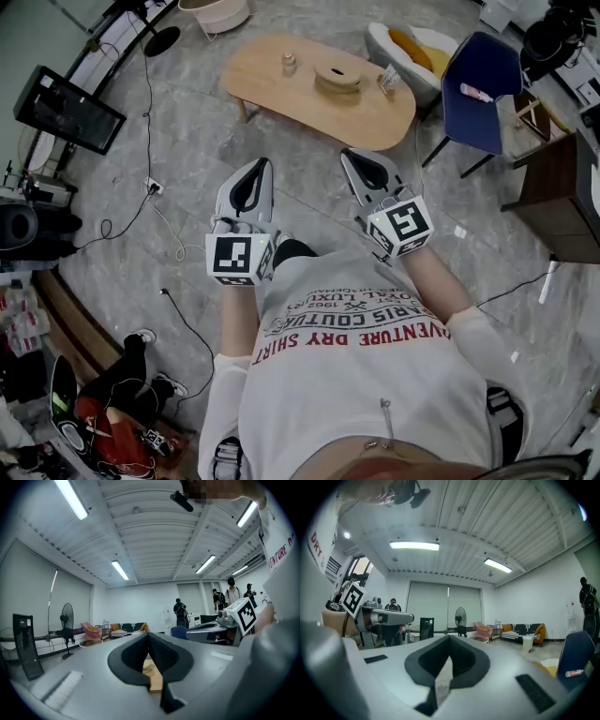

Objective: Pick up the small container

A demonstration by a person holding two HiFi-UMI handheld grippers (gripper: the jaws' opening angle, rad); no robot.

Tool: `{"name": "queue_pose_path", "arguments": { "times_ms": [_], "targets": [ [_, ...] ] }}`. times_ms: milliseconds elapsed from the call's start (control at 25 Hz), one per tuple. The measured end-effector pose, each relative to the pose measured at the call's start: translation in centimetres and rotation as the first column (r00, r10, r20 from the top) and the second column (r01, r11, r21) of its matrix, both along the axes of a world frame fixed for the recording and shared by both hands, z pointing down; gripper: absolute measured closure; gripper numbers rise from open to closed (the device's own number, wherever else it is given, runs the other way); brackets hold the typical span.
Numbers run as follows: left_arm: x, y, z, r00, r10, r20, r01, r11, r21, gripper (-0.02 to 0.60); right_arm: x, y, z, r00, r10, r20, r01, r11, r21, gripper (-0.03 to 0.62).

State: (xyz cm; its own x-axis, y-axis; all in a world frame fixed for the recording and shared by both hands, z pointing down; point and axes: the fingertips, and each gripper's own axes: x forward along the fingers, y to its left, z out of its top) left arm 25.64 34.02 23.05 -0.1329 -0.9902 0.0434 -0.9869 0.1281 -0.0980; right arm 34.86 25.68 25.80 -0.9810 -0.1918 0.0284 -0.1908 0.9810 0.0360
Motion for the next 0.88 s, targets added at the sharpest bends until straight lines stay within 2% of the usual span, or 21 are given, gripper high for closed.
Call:
{"name": "queue_pose_path", "arguments": {
  "times_ms": [240, 280, 320, 360, 400, 520, 680, 880],
  "targets": [
    [-0.4, -1.0, 1.1, 0.999, 0.0, -0.042, 0.0, 1.0, 0.002, 0.562, -0.6, -1.3, 0.8, 1.0, 0.003, -0.001, -0.003, 0.999, -0.037, 0.599],
    [-0.6, -1.2, 1.2, 0.998, 0.0, -0.055, 0.0, 1.0, 0.006, 0.499, -0.8, -1.5, 1.0, 1.0, 0.003, -0.004, -0.003, 0.999, -0.042, 0.599],
    [-0.9, -1.5, 1.4, 0.998, 0.004, -0.065, -0.003, 1.0, 0.007, 0.38, -1.0, -1.7, 1.2, 1.0, 0.002, -0.006, -0.003, 0.999, -0.045, 0.598],
    [-1.1, -1.8, 1.7, 0.997, 0.007, -0.07, -0.007, 1.0, 0.001, 0.306, -1.3, -1.9, 1.4, 1.0, 0.002, -0.008, -0.003, 0.999, -0.047, 0.599],
    [-1.4, -2.2, 2.1, 0.997, 0.006, -0.071, -0.007, 1.0, -0.011, 0.284, -1.5, -2.1, 1.5, 1.0, 0.003, -0.011, -0.004, 0.999, -0.05, 0.599],
    [-2.9, -2.8, 3.0, 0.998, -0.012, -0.069, 0.009, 0.999, -0.037, 0.256, -2.9, -2.7, 2.0, 1.0, 0.005, -0.023, -0.006, 0.998, -0.061, 0.598],
    [-6.2, -3.7, 3.8, 0.996, -0.004, -0.085, 0.001, 0.999, -0.041, 0.25, -5.9, -3.6, 2.8, 0.999, 0.018, -0.04, -0.021, 0.997, -0.078, 0.599],
    [-13.4, -6.2, 4.7, 0.996, 0.032, -0.085, -0.037, 0.998, -0.058, 0.242, -12.6, -6.2, 3.5, 0.997, 0.062, -0.054, -0.067, 0.993, -0.093, 0.598]
  ]
}}
